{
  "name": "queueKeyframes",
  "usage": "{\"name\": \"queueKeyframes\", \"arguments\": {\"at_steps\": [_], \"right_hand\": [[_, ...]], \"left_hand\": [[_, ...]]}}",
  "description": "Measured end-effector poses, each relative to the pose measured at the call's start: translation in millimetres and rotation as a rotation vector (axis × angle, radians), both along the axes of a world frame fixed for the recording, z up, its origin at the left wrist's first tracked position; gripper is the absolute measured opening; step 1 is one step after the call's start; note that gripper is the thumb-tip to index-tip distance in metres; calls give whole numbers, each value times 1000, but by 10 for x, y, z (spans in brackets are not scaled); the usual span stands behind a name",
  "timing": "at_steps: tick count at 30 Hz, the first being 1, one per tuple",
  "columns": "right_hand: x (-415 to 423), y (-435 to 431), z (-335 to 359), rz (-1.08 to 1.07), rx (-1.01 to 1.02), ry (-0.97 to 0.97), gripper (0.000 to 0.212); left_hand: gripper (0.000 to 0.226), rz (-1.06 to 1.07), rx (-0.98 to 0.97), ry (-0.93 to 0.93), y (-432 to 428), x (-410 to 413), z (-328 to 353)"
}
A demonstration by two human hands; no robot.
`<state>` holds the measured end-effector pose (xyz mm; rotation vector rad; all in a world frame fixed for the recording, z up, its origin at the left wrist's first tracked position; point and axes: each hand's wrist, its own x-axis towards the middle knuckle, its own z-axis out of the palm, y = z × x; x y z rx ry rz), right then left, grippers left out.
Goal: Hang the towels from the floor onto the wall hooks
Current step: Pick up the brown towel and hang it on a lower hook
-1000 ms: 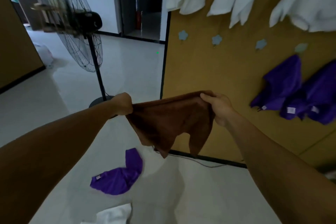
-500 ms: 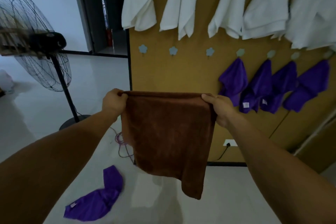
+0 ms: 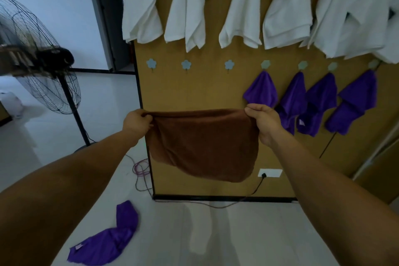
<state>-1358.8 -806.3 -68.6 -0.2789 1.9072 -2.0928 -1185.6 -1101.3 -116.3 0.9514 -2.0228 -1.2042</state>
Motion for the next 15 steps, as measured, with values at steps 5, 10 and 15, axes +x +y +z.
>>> {"name": "queueKeyframes", "arguments": {"at_steps": [5,10,15], "right_hand": [[-99,104,14,10,-21,15,23],[-106,152,3,1,-35,24,19],[-58,118,-52,-52,-5,52,23]], "left_hand": [[18,20,189,134,86,-66,27],[8,1,256,177,98,-90,72],[8,-38,320,193,54,-56,109]]}}
